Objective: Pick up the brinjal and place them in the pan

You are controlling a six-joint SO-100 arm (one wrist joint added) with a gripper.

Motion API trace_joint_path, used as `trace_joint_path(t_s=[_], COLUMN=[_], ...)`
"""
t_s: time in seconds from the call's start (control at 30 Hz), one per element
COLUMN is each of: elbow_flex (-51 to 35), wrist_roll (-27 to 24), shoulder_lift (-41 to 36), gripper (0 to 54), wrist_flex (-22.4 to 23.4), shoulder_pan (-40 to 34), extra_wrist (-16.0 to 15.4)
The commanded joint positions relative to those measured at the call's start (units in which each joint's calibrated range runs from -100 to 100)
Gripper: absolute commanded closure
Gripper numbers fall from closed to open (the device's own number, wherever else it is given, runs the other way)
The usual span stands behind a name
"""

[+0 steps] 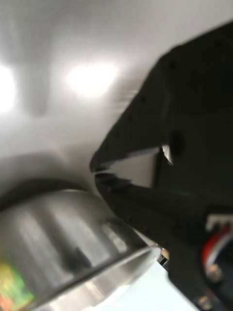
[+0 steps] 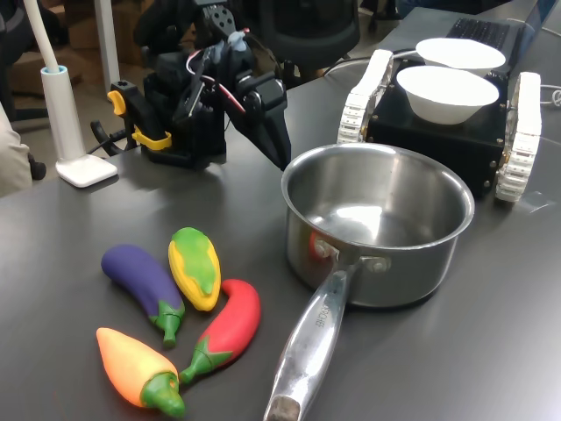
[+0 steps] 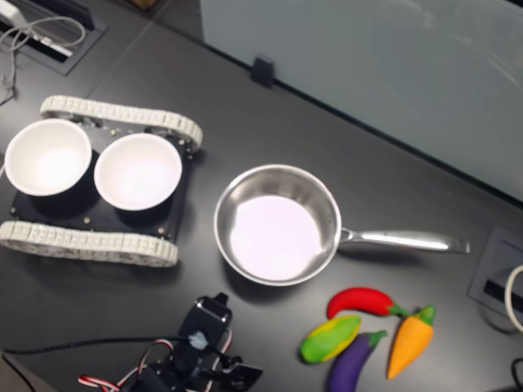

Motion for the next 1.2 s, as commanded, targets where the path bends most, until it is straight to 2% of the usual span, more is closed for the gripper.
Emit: trace_joint_path(t_s=[0.0, 0.3, 0.57, 0.73, 0.93, 1.17], elbow_flex=[-5.68, -7.95, -13.86, -16.22, -19.13, -25.94], wrist_roll=[0.78, 1.51, 2.39, 2.83, 2.88, 3.13], shoulder_lift=[-0.58, -0.16, 6.0, 7.1, 9.04, 12.16], gripper=[53.6, 53.6, 53.6, 53.6, 53.6, 53.6], wrist_flex=[1.16, 1.67, 1.42, 1.59, 2.19, 4.92], shoulder_pan=[1.51, 3.0, 8.39, 10.8, 10.57, 9.88], extra_wrist=[-0.49, -0.49, -0.57, -0.57, -0.57, -0.57])
